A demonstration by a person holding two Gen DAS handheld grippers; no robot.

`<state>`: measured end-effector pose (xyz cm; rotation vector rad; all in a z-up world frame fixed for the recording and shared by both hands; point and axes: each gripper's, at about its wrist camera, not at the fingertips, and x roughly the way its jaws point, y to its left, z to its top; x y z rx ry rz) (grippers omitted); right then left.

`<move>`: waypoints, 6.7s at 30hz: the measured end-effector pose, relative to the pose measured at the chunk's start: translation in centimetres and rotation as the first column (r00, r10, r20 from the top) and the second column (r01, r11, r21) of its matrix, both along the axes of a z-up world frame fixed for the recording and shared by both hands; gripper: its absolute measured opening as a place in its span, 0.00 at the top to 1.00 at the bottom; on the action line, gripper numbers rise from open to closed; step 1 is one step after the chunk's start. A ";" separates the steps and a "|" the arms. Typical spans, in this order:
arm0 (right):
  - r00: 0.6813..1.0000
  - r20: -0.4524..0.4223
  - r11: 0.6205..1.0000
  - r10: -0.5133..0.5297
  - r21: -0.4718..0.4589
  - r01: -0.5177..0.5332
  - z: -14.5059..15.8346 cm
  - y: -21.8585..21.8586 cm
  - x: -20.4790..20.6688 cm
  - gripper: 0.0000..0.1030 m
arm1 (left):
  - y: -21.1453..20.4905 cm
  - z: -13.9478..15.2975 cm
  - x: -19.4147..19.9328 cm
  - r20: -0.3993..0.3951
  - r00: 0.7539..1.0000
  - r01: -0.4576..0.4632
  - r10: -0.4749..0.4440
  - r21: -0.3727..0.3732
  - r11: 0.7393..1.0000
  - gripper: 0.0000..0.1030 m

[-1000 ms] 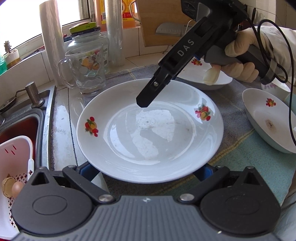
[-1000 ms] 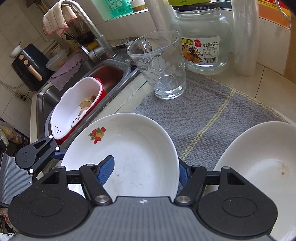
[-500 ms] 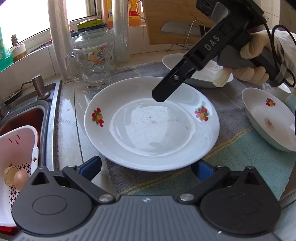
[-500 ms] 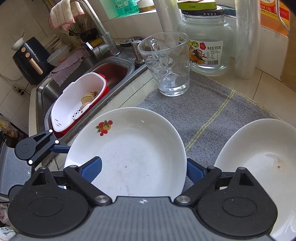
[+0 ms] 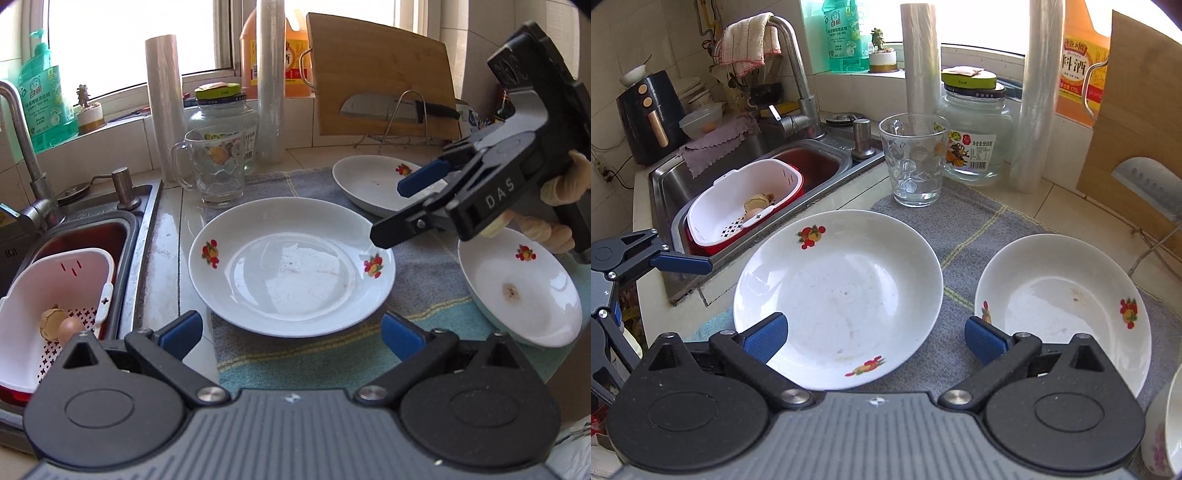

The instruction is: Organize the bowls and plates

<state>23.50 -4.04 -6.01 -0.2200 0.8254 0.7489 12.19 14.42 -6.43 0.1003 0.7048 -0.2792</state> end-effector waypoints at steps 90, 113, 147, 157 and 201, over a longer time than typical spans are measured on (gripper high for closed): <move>0.981 0.138 0.990 -0.135 -0.019 0.139 -6.8 -17.9 -16.4 0.00 | -18.5 -2.8 8.8 -0.333 0.825 0.465 -0.456 -0.058 0.884 0.02; 0.989 0.122 0.994 -0.086 -0.049 0.093 -6.4 -17.4 -15.8 0.00 | -20.1 -2.5 10.2 -0.473 0.720 0.557 -0.508 -0.043 0.829 0.21; 0.994 0.102 0.994 -0.029 -0.100 0.039 -4.2 -16.3 -14.1 0.00 | -19.1 -1.0 11.4 -0.492 0.703 0.568 -0.513 -0.046 0.822 0.26; 0.994 0.106 0.996 0.028 -0.086 -0.019 -2.5 -15.1 -12.0 0.00 | -16.6 1.0 12.0 -0.451 0.750 0.522 -0.485 -0.048 0.852 0.26; 0.975 0.041 0.966 0.220 -0.147 -0.212 -1.8 0.5 -2.6 0.00 | 1.4 -0.6 17.3 -0.425 0.843 0.307 -0.330 -0.123 0.944 0.26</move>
